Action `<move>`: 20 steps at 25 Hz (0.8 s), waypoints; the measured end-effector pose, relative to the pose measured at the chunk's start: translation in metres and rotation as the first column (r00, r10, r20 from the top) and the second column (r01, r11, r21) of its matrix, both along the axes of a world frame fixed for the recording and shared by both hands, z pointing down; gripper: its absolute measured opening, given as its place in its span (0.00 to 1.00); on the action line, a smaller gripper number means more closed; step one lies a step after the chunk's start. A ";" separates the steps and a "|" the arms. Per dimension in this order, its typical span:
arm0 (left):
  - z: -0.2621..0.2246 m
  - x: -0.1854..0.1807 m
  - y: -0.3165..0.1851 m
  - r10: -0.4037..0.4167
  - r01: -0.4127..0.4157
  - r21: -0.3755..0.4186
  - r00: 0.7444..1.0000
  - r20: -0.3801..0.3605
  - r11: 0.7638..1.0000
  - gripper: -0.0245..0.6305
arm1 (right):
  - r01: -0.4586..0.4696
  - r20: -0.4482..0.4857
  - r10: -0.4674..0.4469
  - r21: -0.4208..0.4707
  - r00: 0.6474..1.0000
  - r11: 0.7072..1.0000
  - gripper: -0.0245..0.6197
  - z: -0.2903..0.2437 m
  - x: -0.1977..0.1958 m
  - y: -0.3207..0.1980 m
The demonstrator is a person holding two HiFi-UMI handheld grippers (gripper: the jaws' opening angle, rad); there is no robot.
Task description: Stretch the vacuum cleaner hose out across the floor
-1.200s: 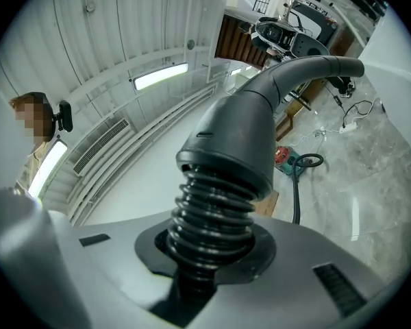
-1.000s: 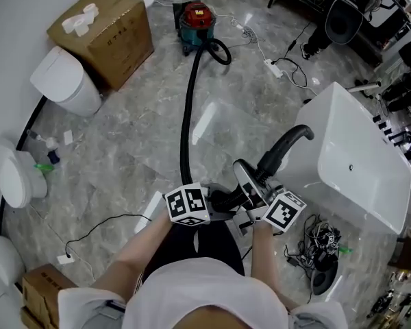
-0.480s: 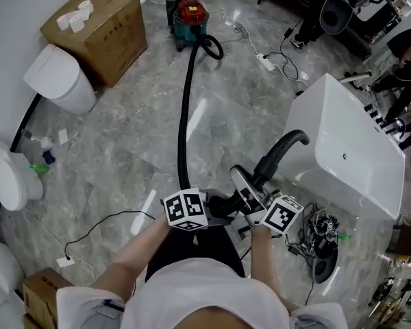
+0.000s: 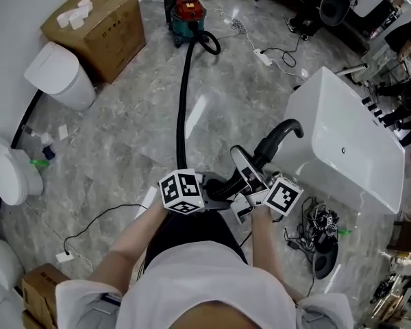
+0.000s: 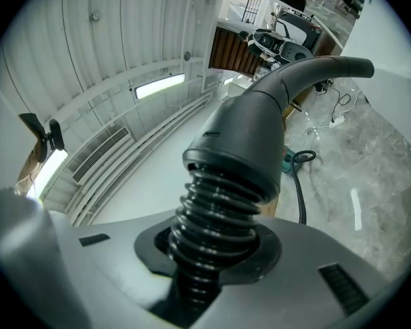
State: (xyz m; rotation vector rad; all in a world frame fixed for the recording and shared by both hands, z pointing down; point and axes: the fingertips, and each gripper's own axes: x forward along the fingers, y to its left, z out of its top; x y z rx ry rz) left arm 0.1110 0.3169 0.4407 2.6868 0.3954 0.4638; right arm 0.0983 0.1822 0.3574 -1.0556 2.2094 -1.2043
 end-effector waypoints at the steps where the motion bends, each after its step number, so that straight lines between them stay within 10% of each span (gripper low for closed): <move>1: -0.002 0.002 -0.001 -0.003 0.003 -0.001 1.000 -0.005 1.000 0.27 | 0.002 0.004 -0.002 0.001 1.000 1.000 0.17 -0.001 0.002 -0.001; 20: -0.004 0.007 -0.032 -0.008 0.008 0.011 1.000 -0.004 1.000 0.27 | 0.032 -0.066 -0.033 -0.008 0.997 0.999 0.39 0.007 0.029 -0.013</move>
